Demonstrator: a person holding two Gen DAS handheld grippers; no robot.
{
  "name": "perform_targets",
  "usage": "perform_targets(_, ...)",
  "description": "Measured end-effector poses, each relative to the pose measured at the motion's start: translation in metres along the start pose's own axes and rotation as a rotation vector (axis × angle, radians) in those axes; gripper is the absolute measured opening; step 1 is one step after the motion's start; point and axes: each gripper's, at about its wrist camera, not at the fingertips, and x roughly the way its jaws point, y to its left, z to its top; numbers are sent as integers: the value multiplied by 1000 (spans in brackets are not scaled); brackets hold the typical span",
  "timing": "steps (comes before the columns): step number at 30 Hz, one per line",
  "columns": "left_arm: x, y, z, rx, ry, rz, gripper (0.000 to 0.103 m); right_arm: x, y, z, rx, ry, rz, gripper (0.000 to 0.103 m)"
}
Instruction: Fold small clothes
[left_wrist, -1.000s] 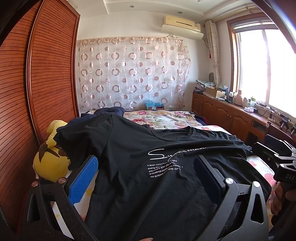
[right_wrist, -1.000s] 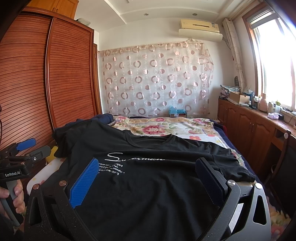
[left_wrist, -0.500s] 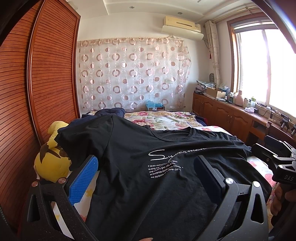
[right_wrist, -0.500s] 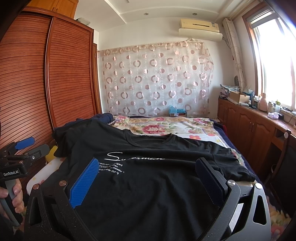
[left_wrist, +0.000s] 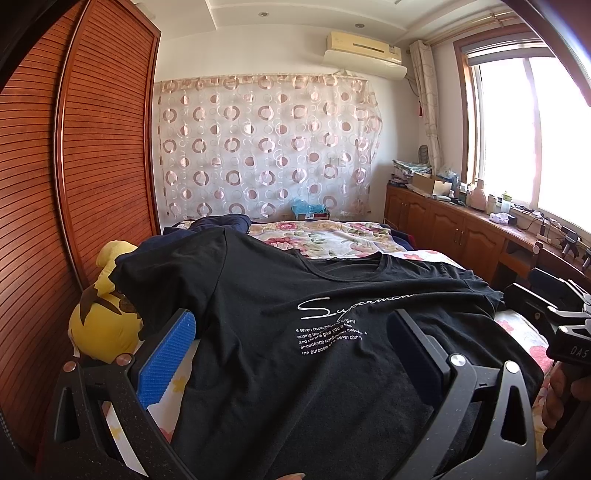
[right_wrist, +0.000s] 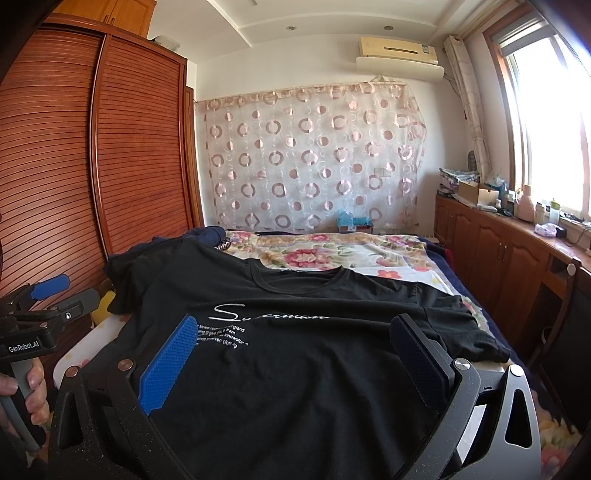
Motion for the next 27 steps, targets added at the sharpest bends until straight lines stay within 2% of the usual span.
perform_targets(27,0,-1,-1,2,-1,1,103,-1,0,1,-1,-7,1,103)
